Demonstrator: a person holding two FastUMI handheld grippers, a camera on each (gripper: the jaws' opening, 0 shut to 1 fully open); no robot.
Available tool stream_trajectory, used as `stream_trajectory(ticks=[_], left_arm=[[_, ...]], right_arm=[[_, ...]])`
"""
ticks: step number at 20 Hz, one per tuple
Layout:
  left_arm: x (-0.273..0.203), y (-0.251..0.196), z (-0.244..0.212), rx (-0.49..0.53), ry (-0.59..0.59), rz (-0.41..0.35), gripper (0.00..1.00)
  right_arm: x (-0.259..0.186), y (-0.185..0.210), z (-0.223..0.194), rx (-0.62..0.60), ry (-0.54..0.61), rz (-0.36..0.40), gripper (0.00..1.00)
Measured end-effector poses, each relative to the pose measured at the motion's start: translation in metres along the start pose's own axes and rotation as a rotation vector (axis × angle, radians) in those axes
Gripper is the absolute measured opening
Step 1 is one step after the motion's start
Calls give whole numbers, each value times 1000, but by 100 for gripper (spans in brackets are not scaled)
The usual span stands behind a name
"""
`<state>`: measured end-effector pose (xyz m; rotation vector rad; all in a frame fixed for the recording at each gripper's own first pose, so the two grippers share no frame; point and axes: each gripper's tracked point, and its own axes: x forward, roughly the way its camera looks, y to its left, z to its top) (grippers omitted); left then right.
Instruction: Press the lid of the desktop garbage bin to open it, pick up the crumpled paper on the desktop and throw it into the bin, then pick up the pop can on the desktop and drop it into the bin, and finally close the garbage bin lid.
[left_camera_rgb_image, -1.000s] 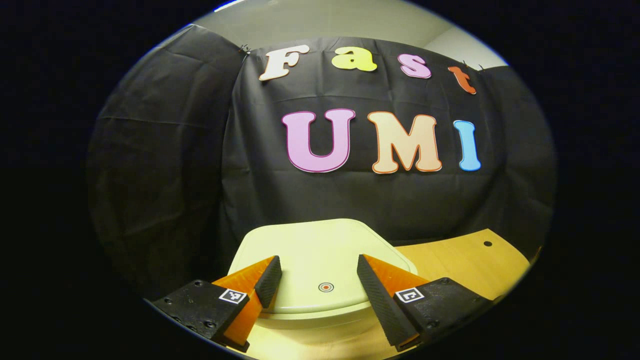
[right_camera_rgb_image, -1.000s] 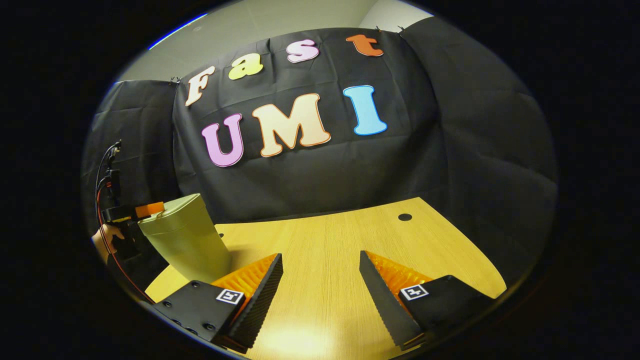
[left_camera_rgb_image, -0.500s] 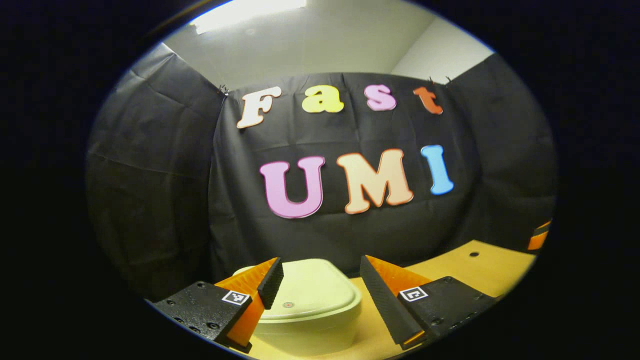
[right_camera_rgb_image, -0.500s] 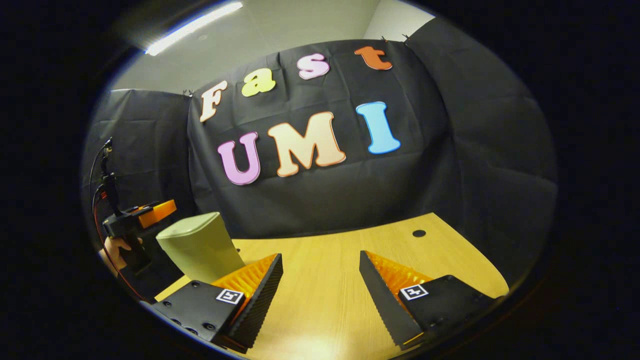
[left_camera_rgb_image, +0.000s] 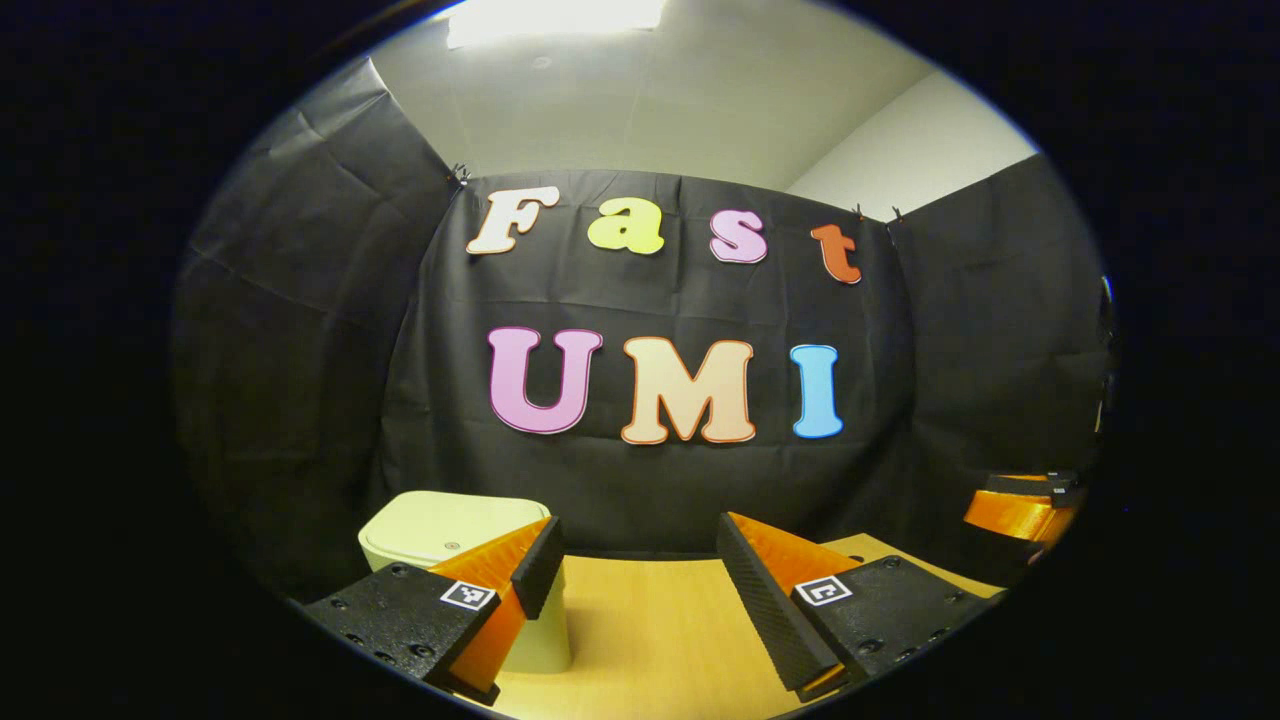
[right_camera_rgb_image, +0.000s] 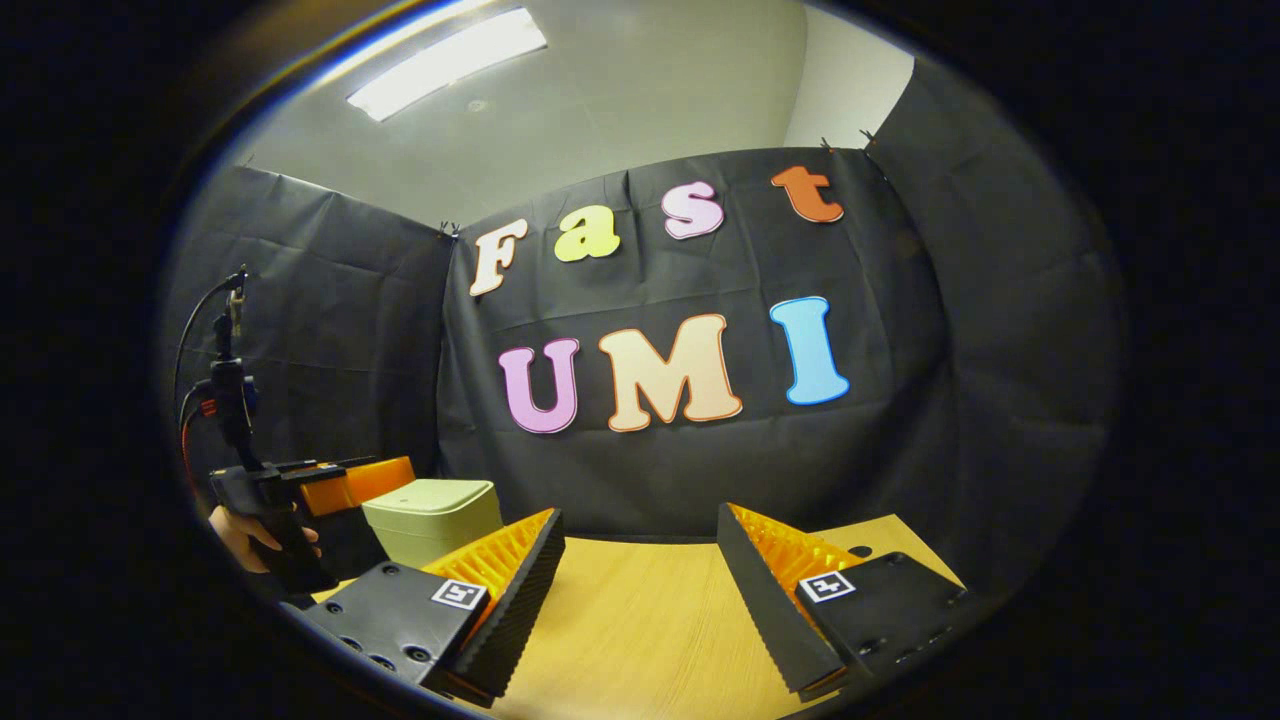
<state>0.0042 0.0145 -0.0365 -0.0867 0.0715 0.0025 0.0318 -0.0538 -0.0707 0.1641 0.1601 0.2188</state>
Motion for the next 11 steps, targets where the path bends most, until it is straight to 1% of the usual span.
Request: stream_trajectory(ticks=[1, 2, 3, 4, 5, 6, 7, 8, 9, 11], left_arm=[[-2, -7, -6, -6, 23, -20, 92], [-4, -9, -9, -7, 40, -37, 96], [-6, -12, -12, -8, 58, -54, 96], [-7, -11, -10, -12, 57, -70, 93], [-7, -13, -10, -24, 67, -81, 92], [-8, -13, -13, -41, 88, -87, 95], [-11, -14, -12, -57, 96, -98, 93], [-15, -16, -5, -63, 82, -110, 92], [-18, -15, 4, -63, 57, -110, 92], [-23, -18, 18, -50, 15, -120, 92]], right_arm=[[-5, 7, 3, 5, -12, 8, 97], [-10, 11, 6, 5, -23, 8, 97], [-14, 15, 7, -4, -34, 3, 97], [-19, 17, 6, -14, -38, -9, 97], [-24, 19, 5, -21, -38, -24, 97], [-30, 19, 3, -22, -32, -45, 97], [-36, 22, 5, -15, -36, -57, 97], [-44, 24, 9, -12, -45, -73, 95], [-50, 25, 12, -11, -52, -92, 97], [-64, 26, 18, -17, -75, -121, 97]])
